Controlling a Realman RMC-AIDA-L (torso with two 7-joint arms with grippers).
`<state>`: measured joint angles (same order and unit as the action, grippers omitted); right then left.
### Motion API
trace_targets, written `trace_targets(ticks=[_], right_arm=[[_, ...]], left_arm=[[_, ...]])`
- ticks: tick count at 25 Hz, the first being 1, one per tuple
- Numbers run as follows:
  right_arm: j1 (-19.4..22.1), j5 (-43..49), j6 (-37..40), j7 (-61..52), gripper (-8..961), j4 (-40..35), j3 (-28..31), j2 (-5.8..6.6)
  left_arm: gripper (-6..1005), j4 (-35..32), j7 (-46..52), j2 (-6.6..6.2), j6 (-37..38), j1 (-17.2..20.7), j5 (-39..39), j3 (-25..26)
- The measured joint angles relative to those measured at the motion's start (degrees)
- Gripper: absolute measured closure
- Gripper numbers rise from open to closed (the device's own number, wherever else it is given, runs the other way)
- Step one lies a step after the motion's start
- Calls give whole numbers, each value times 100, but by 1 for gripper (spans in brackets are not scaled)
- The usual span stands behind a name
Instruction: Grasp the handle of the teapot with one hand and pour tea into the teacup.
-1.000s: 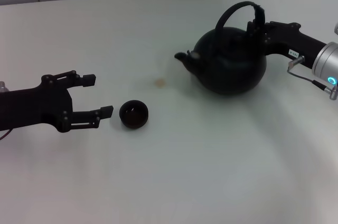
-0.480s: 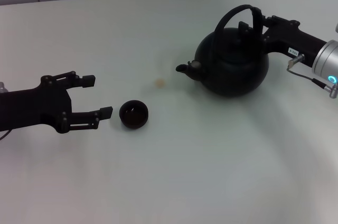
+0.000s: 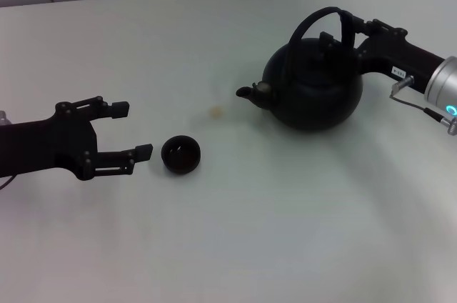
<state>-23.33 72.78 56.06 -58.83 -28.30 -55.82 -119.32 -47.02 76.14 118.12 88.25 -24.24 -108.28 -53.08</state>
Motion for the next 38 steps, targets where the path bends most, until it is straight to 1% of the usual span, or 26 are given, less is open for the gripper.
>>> trace_targets(ticks=[1,5,6,9,12,16,18,20,21,22,23,24,29,31,34,38], right_arm=[[71,-10,112,65,230,-39,0,-12],[209,-13,328,96,236,-105,2,-19],[313,-13,425,105,236,-145,4,-20],[407,-9,471,112,237,-174,2,-24],[583,-13,539,186,237,-210,4,-36],[853,-53,845,472,237,-214,56,-56],[970,-56,1086,558,237,-216,61,-56],[1048,-55,1434,578,237,-226,61,-30],[1087,-45,1700,578,237,-256,63,-8],[1170,-19,2216,505,236,-389,66,25],[1170,-19,2216,505,236,-389,66,25],[1228,-7,2462,413,236,-546,102,34],[1336,41,2880,308,236,-933,280,30],[1334,189,3092,279,236,-1033,291,44],[1330,781,3535,-94,236,-1454,377,83],[1234,1838,4282,-809,236,-2078,908,158]], left_arm=[[135,0,9,0,2,2,0,0],[135,0,17,0,13,4,0,0],[135,0,18,1,13,5,0,0],[135,0,20,7,14,6,0,-1],[136,0,22,8,14,7,0,0],[136,5,28,26,24,11,1,-8],[136,8,31,29,31,15,4,-20],[136,15,34,32,40,16,7,-24],[135,58,39,38,85,16,11,-16],[135,73,39,38,100,15,20,-9],[135,88,39,38,119,14,32,-5],[135,96,40,38,133,14,61,-4],[135,97,41,30,205,59,169,-7],[135,97,41,29,240,91,207,-3],[135,97,20,25,362,143,342,-1],[135,97,-23,8,567,189,552,1]])
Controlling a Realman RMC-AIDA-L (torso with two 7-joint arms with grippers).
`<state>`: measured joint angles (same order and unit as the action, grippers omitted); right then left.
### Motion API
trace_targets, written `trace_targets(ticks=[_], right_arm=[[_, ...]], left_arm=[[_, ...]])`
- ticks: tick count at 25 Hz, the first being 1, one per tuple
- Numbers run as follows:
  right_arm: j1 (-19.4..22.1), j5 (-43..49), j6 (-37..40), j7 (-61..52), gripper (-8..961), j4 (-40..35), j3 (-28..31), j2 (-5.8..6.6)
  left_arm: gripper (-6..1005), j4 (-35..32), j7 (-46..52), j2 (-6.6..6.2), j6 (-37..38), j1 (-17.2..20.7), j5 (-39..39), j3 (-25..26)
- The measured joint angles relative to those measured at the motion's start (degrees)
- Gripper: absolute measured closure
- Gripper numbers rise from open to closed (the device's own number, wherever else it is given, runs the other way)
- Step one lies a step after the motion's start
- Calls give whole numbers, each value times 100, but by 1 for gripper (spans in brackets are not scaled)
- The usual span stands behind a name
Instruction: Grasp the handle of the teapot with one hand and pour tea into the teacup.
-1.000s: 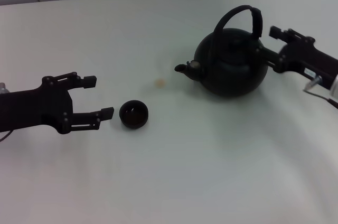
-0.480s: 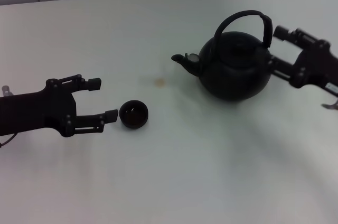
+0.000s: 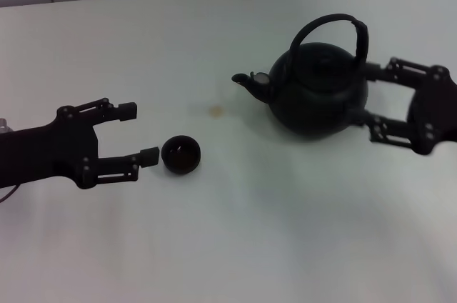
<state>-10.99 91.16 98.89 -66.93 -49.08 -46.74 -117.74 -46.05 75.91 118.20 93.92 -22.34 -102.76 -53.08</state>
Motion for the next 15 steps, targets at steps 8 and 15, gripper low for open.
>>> trace_targets(ticks=[8,15], right_arm=[[-225,437,910,-132,236,-227,451,146],[-781,800,582,0,236,-28,439,90]], left_arm=[[136,9,-12,-6,298,22,127,-1],[136,28,-78,8,616,37,344,-1]])
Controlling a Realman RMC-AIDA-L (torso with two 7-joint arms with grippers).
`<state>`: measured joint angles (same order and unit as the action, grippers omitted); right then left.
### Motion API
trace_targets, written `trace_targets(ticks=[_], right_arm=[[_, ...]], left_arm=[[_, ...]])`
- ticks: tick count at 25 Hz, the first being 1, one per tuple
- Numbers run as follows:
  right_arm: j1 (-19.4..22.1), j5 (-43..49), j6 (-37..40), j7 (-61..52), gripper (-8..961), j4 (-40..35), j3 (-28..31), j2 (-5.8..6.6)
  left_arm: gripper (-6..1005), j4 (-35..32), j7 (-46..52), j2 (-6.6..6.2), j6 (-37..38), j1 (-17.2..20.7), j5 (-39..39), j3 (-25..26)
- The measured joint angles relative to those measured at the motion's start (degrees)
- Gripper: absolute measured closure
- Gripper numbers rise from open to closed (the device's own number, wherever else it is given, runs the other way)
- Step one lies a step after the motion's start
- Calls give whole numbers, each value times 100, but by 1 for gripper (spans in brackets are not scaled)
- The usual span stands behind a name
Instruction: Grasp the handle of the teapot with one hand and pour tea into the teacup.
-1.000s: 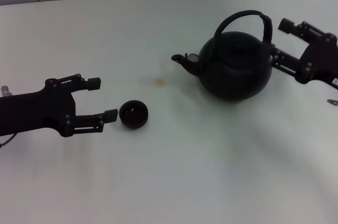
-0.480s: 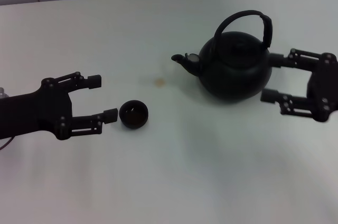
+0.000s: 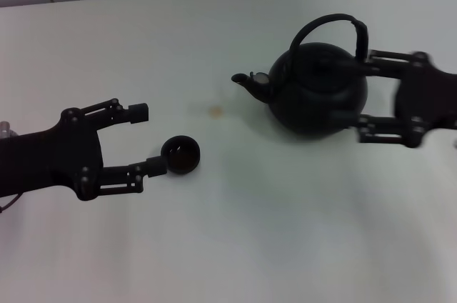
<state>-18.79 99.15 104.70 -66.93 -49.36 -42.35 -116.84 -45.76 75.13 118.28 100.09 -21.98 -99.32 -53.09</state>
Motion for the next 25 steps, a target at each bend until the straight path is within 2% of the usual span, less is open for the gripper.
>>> trace_targets(ticks=[3,7,25], right_arm=[[-335,280,-100,132,236,130,-19,-85],[-583,577,-228,167,236,153,-22,-196],[-569,605,-249,180,236,181,-98,-224]], left_arm=[[136,105,-150,-1,37,17,29,0],[136,109,-155,-5,38,45,85,3],[136,112,-300,-11,17,98,98,10]])
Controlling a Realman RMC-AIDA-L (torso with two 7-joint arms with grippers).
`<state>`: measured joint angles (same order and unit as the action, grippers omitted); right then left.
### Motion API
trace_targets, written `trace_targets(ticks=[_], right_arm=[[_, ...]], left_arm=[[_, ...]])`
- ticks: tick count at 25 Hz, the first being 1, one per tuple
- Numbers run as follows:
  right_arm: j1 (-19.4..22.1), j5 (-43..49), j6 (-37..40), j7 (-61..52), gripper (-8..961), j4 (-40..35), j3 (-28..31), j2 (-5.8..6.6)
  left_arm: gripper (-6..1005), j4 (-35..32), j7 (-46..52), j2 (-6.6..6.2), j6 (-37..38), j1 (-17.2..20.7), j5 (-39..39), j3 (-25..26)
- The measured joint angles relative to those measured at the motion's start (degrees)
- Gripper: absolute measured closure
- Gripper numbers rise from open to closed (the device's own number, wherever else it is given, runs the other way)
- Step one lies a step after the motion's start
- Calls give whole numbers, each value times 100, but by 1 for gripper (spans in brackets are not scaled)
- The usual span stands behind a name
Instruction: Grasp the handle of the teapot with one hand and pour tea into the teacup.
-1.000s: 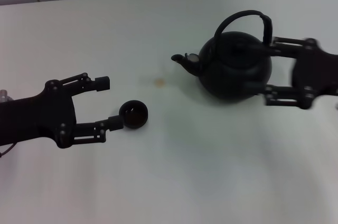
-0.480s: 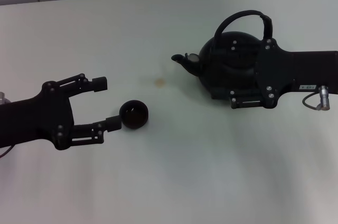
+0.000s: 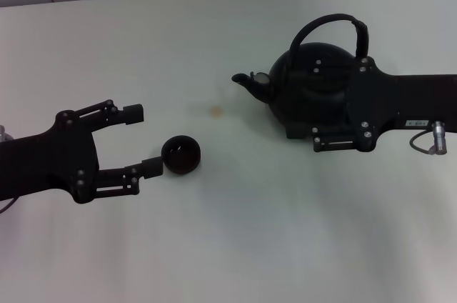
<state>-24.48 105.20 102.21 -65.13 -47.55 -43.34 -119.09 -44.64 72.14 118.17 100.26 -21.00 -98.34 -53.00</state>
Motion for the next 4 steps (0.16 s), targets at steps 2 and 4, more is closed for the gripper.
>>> trace_targets(ticks=[2,4], right_arm=[[20,10,-2,0,236,0,1,-5],[35,12,-13,0,236,0,1,-7]], left_arm=[[136,0,0,-1,1,0,0,0],[136,0,0,-7,5,0,0,0]])
